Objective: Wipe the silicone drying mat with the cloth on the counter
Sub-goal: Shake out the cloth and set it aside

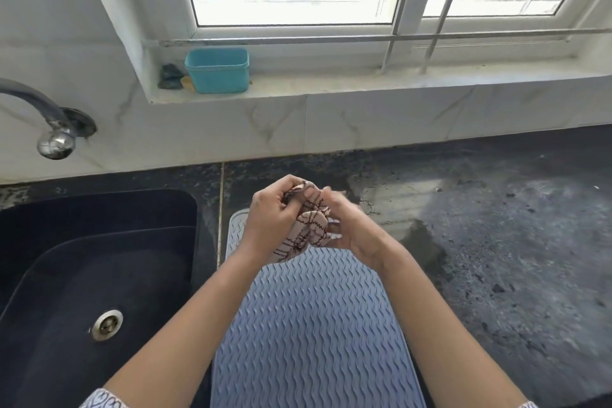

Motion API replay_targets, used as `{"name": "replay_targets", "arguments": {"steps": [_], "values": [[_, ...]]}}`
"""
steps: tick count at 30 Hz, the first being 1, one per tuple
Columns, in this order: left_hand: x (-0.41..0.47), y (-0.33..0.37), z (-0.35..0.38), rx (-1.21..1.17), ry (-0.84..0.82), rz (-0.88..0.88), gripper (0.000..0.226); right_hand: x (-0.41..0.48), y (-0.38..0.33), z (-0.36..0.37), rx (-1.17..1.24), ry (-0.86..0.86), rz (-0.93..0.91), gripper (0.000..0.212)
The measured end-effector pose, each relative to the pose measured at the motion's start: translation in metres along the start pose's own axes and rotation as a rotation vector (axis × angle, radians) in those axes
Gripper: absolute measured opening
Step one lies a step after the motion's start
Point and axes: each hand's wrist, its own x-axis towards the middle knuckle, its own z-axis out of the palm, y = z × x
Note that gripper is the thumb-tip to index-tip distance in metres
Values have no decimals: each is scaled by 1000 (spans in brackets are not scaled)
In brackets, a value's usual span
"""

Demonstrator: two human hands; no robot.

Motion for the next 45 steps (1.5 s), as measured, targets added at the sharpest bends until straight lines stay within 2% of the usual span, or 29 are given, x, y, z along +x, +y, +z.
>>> {"name": "replay_targets", "arguments": {"steps": [2, 5, 8, 11, 15, 17, 21, 26, 29, 32, 35, 37, 39, 42, 45], "values": [[2, 2, 0, 43, 10, 5, 12, 0, -2, 7, -87, 44, 8, 47], [6, 1, -5, 83, 124, -11, 11, 2, -4, 2, -216, 86, 32, 31], [10, -3, -16, 9, 171, -49, 11, 1, -2, -14, -391, 55, 45, 29], [15, -7, -24, 18, 231, -55, 13, -3, -3, -22, -525, 39, -56, 22], [17, -9, -27, 1, 301, -49, 18, 3, -2, -26, -765, 156, -259, 11], [15, -16, -27, 28, 308, -57, 20, 4, -2, -28, -830, 187, -305, 15], [-1, -50, -26, 167, 280, -66, 23, 2, 4, -32, -872, 113, -217, 33], [-33, -79, -30, 303, 202, -173, 26, 3, 23, -31, -901, 103, -159, 37], [-43, -85, -32, 253, 145, -349, 47, 7, 35, -27, -869, 203, -148, 31], [-50, -88, -36, 37, -8, -571, 71, 10, 40, -23, -856, 254, -130, 32], [-62, -89, -42, -5, -198, -602, 94, 7, 43, -24, -833, 278, -85, 33], [-66, -87, -42, 21, -178, -551, 91, 3, 43, -23, -824, 290, -102, 30], [-64, -86, -42, 8, -63, -553, 90, -3, 40, -19, -814, 294, -163, 28], [-57, -85, -43, -51, 90, -747, 89, -8, 35, -12, -763, 300, -284, 28], [-51, -85, -46, -296, 101, -910, 76, -9, 30, -7, -686, 309, -366, 29]]}}
